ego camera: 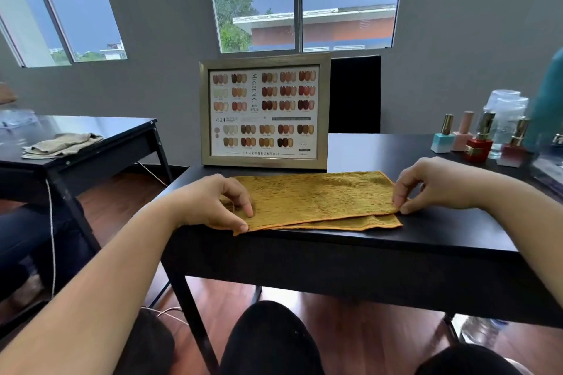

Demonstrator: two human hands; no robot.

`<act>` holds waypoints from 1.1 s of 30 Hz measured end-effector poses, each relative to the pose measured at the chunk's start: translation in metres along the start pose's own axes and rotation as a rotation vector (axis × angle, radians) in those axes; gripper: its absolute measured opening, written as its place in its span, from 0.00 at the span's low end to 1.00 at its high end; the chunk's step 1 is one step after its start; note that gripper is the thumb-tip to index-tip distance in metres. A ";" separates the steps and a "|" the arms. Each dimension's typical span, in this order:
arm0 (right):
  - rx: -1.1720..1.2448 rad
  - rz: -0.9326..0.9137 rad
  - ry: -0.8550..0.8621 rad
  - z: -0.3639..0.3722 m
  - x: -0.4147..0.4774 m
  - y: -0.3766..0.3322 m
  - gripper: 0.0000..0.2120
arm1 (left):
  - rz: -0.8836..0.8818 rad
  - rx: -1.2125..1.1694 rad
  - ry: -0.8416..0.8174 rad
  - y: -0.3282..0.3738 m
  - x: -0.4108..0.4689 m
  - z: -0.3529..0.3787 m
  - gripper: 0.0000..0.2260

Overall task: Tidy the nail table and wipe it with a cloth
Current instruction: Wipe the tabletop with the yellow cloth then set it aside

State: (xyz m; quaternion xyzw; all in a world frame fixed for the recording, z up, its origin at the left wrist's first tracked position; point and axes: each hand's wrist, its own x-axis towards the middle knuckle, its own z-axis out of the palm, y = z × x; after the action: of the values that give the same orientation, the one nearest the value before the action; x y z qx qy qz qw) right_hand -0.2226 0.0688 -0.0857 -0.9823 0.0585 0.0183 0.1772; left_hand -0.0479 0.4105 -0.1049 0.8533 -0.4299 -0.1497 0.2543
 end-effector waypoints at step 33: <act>0.050 0.171 0.344 0.017 0.039 -0.008 0.07 | -0.325 0.126 0.449 -0.031 0.046 -0.003 0.14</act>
State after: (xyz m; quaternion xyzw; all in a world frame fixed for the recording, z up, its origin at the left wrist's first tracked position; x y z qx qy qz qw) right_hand -0.1831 0.0784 -0.1009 -0.9577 0.1715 -0.1362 0.1868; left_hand 0.0005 0.3895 -0.1216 0.9369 -0.2289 0.0311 0.2623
